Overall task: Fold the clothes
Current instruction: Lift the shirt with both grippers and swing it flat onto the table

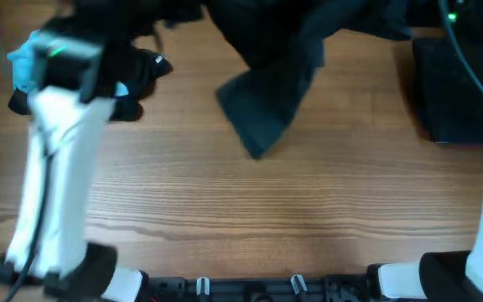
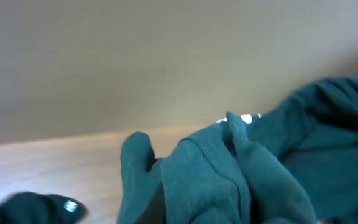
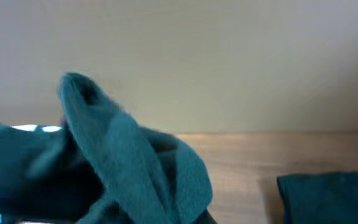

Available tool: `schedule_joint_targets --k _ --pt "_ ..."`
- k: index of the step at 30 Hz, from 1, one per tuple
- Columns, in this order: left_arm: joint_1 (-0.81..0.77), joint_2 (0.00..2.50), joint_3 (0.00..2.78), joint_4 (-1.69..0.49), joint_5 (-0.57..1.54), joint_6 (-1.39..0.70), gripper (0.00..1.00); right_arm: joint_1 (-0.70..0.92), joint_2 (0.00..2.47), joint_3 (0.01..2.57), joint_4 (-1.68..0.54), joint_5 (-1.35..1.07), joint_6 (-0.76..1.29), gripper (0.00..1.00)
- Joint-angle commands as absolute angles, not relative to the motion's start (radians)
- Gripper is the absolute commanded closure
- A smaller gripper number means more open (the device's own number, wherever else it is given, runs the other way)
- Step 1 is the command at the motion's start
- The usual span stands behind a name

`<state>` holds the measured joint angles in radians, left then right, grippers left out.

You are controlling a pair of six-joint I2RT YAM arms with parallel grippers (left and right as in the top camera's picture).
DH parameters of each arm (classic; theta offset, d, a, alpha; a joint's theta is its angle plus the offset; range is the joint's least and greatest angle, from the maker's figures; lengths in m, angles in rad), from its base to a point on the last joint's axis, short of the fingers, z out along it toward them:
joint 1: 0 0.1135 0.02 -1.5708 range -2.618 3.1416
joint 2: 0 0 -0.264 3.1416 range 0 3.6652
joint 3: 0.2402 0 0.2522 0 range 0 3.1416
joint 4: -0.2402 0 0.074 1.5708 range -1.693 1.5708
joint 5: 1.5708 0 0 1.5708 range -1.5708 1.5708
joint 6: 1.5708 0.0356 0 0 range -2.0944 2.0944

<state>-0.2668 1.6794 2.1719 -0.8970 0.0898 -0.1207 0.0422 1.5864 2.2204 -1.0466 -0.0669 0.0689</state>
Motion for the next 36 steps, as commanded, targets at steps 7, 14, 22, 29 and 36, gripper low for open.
schedule_joint_targets --k 7,14,22,29,36 --pt "-0.152 1.376 2.186 -0.889 0.055 -0.082 0.96 0.041 1.494 2.518 -1.308 -0.079 0.064 0.96" --pt "-0.155 1.260 2.186 -0.940 0.109 -0.083 0.96 0.041 1.398 2.608 -1.448 -0.079 0.115 0.96" --pt "-0.155 1.263 2.186 -1.051 0.149 -0.090 0.96 0.041 1.375 2.608 -1.520 -0.097 0.160 0.96" --pt "-0.155 1.505 2.186 -1.045 0.110 -0.050 0.96 0.042 1.591 2.603 -1.524 -0.038 0.109 0.96" --pt "-0.154 1.817 2.186 -0.834 0.075 -0.030 0.96 0.041 1.925 2.603 -1.368 -0.046 0.085 0.96"
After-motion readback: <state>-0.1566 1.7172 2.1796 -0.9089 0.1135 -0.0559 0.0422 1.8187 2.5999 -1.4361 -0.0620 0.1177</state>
